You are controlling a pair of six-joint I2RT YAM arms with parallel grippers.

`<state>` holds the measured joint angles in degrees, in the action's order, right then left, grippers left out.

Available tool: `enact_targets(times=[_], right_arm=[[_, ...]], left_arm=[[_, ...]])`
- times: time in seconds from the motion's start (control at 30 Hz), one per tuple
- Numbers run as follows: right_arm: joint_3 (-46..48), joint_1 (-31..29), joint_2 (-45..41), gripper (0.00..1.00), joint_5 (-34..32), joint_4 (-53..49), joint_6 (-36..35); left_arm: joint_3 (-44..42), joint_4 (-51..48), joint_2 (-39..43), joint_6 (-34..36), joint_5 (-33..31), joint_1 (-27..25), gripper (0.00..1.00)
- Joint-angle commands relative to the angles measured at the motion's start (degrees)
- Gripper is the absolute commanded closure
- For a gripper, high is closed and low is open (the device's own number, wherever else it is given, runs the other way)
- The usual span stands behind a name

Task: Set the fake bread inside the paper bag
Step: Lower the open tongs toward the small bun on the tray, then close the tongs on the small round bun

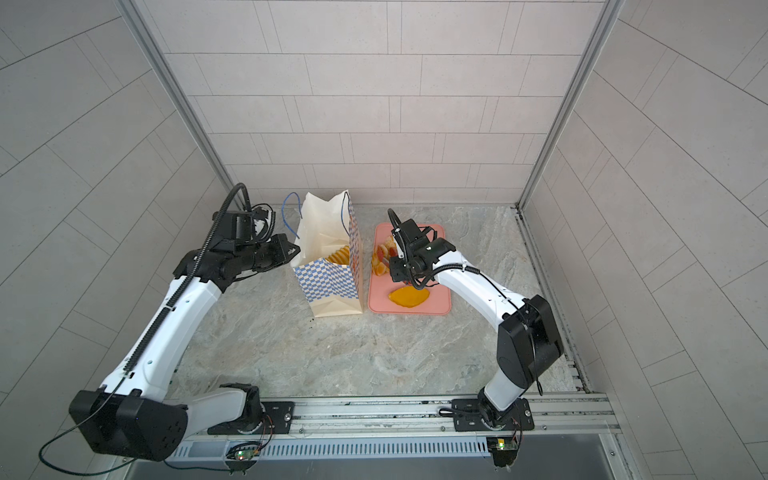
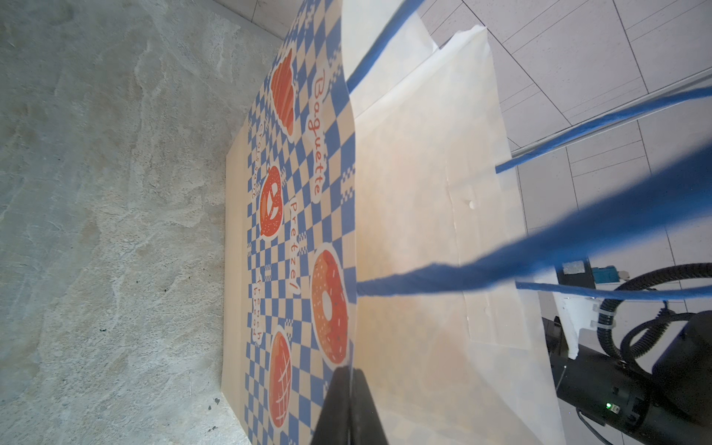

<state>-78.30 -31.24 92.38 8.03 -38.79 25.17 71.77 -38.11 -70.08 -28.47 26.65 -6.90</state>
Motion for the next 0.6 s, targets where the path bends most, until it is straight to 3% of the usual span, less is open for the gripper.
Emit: enact_targets(times=[0.0,0.57], right_arm=[[-2.3,-0.5,0.1,0.56,-1.3,0.7,0.5],[-2.7,-0.5,-2.0,0.68,-1.9,0.3,0.2]], left_arm=[[0.3,0.0,0.3,0.7,-0.3,-0.3,1.0],[0.4,-0.2,0.5,0.6,-0.3,-0.3,1.0]])
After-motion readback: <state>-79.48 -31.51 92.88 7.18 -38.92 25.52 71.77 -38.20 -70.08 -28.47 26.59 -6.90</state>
